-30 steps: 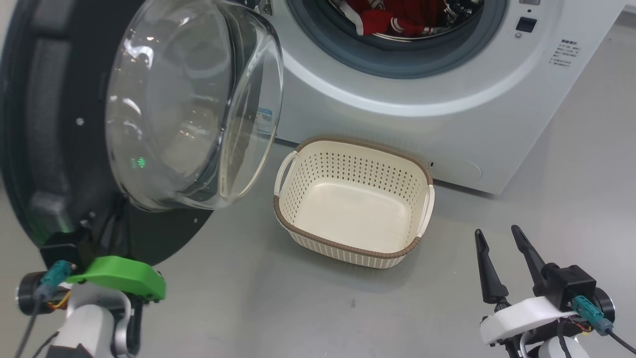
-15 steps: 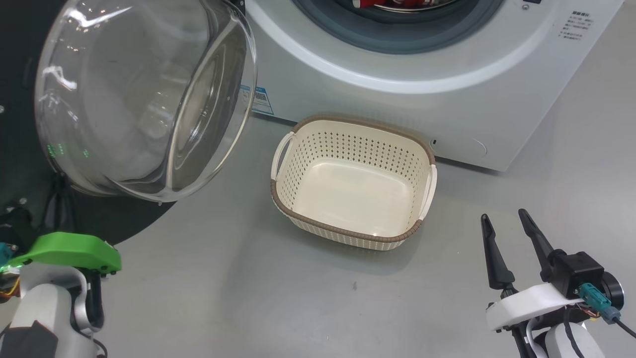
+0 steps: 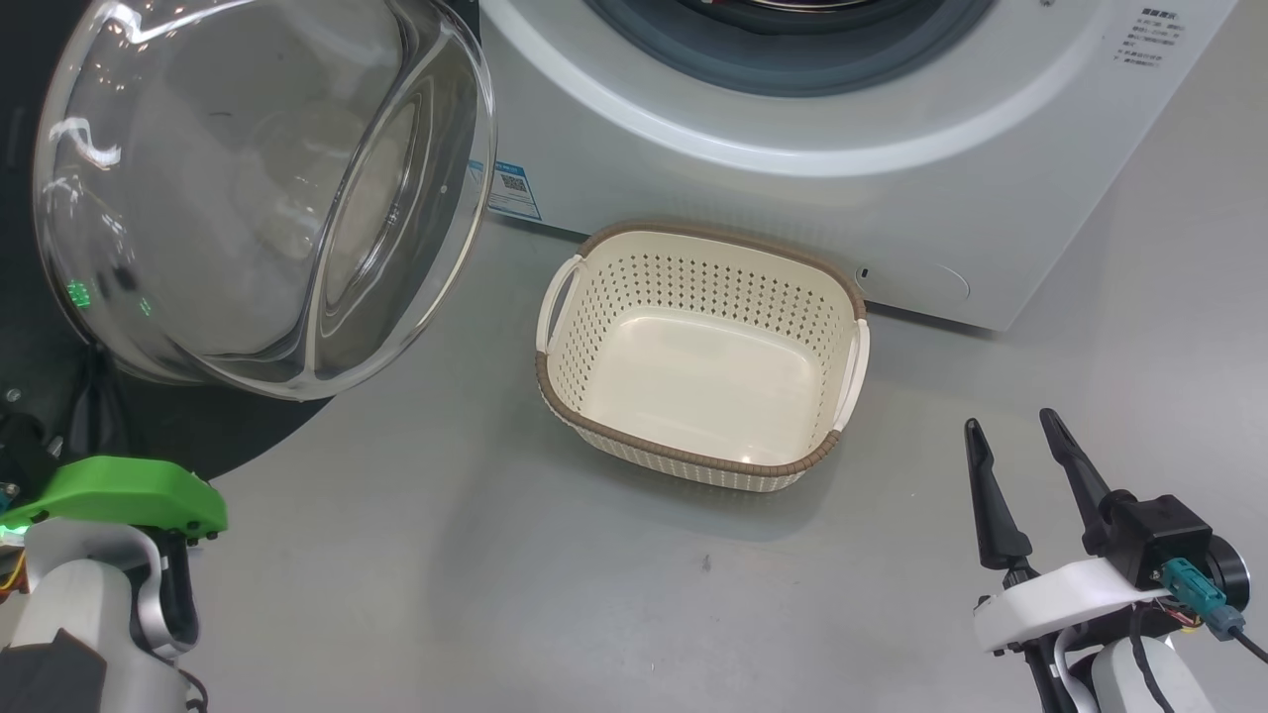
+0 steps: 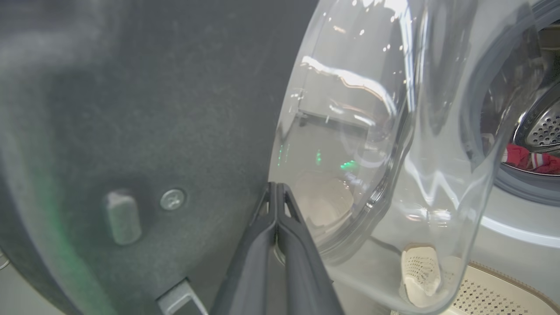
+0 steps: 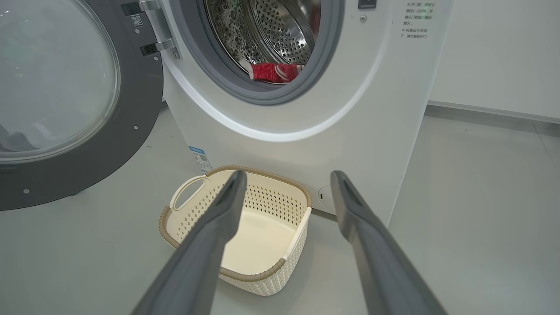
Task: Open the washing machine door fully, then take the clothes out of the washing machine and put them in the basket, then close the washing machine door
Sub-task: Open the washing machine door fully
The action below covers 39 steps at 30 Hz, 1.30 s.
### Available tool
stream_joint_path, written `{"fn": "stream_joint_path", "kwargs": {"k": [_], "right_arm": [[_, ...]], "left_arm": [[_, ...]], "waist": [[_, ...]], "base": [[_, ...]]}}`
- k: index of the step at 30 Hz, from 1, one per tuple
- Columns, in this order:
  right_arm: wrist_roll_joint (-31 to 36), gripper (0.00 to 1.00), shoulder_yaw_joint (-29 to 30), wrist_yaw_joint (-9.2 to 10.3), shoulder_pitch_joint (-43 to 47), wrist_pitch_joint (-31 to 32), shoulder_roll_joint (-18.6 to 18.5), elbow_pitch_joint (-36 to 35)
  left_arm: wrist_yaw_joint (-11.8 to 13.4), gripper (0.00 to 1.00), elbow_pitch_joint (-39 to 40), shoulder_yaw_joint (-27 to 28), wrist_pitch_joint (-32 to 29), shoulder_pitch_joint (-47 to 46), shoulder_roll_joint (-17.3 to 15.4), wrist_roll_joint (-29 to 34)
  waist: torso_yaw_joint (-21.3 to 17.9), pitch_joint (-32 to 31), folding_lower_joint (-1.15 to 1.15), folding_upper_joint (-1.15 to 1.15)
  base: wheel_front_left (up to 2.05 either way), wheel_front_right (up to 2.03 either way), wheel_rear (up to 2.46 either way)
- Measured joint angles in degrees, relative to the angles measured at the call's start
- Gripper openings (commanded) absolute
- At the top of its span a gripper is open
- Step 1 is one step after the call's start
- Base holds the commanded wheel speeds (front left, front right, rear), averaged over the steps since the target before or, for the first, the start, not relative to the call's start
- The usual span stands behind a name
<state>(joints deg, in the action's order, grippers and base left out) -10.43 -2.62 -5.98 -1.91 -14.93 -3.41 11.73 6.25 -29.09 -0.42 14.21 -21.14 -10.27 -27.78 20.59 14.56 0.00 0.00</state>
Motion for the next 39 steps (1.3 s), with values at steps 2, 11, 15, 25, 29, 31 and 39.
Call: {"fn": "stream_joint_path", "kwargs": {"k": [2, 11, 15, 25, 29, 31, 39], "right_arm": [[0.0, 1.0, 0.0, 0.0, 0.0, 0.0, 0.0, 0.0], [0.0, 1.0, -0.4, -0.31, 0.0, 0.0, 0.2, 0.6], [-0.1, 1.0, -0.5, -0.45, 0.0, 0.0, 0.2, 0.8], [-0.5, 1.0, -1.0, -0.49, 0.6, 0.0, 0.6, 0.8], [-0.6, 1.0, -1.6, -0.51, 1.6, 0.0, 0.7, 1.1], [-0.6, 1.0, -2.1, -0.51, 1.8, 0.0, 0.8, 1.1], [-1.3, 1.0, -2.3, -0.51, 3.4, 0.0, 0.9, 1.0]], "left_arm": [[0.0, 0.0, 0.0, 0.0, 0.1, 0.0, 0.2, 0.2], [0.0, 0.0, 3.4, -0.3, 0.1, 1.3, 1.2, 2.7], [0.0, 0.0, 7.0, -0.4, 0.2, 3.0, 1.9, 4.4], [0.0, 0.0, 13.1, -3.0, 0.2, 10.2, 4.9, 6.7], [0.0, 0.0, 14.7, -4.3, 0.2, 13.5, 5.4, 7.9], [0.0, 0.0, 15.5, -4.8, 0.2, 15.4, 5.5, 8.0], [0.0, 1.0, 18.4, -6.8, 0.2, 21.1, 5.7, 8.8]], "waist": [[0.0, 0.0, 0.0, 0.0], [-0.5, -1.6, 0.0, 0.0], [-0.7, -2.6, 0.0, 0.0], [-1.4, -5.6, 0.0, 0.0], [-1.8, -7.0, 0.0, 0.0], [-2.2, -7.7, 0.0, 0.0], [-4.3, -9.8, 0.0, 0.0]], "base": [[0.0, 0.0, 0.0], [0.0, 0.0, 0.0], [0.0, 0.0, 0.0], [0.0, 0.0, 0.0], [0.0, 0.0, 0.0], [0.0, 0.0, 0.0], [0.0, 0.0, 0.0]]}}
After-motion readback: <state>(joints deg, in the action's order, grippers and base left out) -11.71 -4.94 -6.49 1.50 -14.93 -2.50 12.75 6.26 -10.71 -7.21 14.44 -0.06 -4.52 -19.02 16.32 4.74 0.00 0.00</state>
